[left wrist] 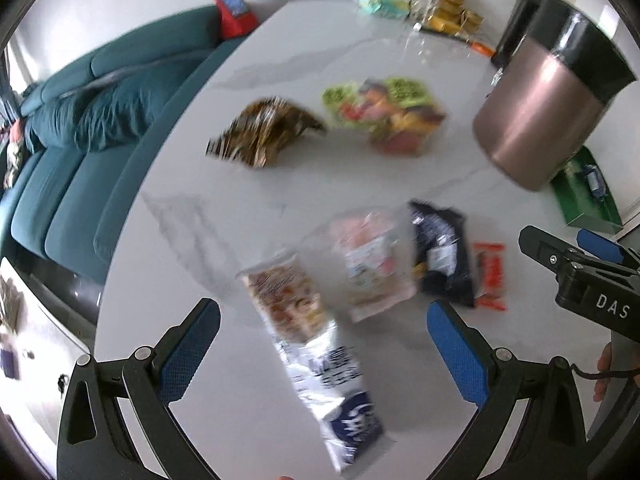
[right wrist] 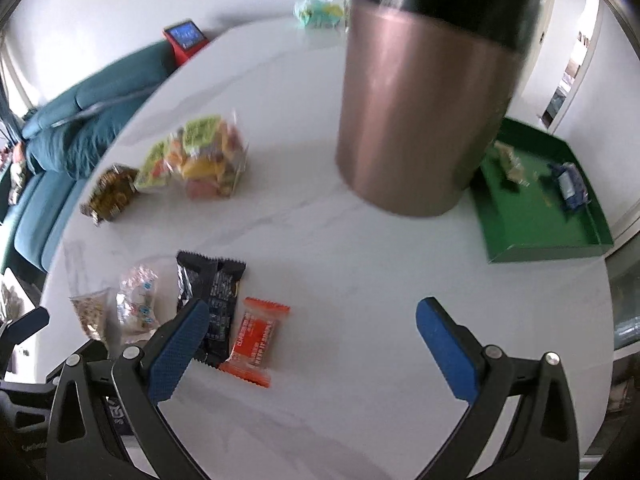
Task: Organize snacks
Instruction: 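Move both open tools back to the remaining snack packets, then grasp the white-and-blue snack bag with the left gripper while the right gripper grasps the orange packet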
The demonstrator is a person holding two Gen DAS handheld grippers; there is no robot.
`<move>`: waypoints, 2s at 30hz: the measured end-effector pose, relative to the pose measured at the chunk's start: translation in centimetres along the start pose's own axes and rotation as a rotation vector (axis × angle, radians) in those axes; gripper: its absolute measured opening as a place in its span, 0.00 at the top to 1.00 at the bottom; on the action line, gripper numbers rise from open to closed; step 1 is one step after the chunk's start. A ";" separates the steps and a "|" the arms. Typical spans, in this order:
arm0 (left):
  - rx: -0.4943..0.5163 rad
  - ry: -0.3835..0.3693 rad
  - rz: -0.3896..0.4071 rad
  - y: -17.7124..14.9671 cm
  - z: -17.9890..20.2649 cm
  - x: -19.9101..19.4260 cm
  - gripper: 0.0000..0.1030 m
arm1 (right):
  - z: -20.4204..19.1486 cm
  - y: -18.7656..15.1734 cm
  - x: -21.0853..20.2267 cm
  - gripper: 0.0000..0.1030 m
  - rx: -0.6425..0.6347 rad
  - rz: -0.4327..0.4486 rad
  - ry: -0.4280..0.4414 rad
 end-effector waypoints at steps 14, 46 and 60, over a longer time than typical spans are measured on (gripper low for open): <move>0.036 0.005 -0.079 -2.1 -0.9 3.2 0.01 | 0.2 -1.5 4.7 0.00 0.022 -0.088 -0.065; 0.127 0.036 -0.054 -3.5 0.6 1.2 0.53 | -4.4 -2.4 4.8 0.98 -0.107 -0.090 0.026; 0.120 -0.007 -0.052 -3.9 1.2 0.0 0.65 | -3.0 -2.7 2.8 0.99 -0.080 -0.056 0.061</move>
Point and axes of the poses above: each gripper's, at about its wrist camera, not at the fingertips, and x roughly the way its jaws point, z to its right, y to its top, the point moved 7 cm from there along x, roughly the way its jaws point, and after that the axes turned 10 degrees about y, right-handed, at the moved point
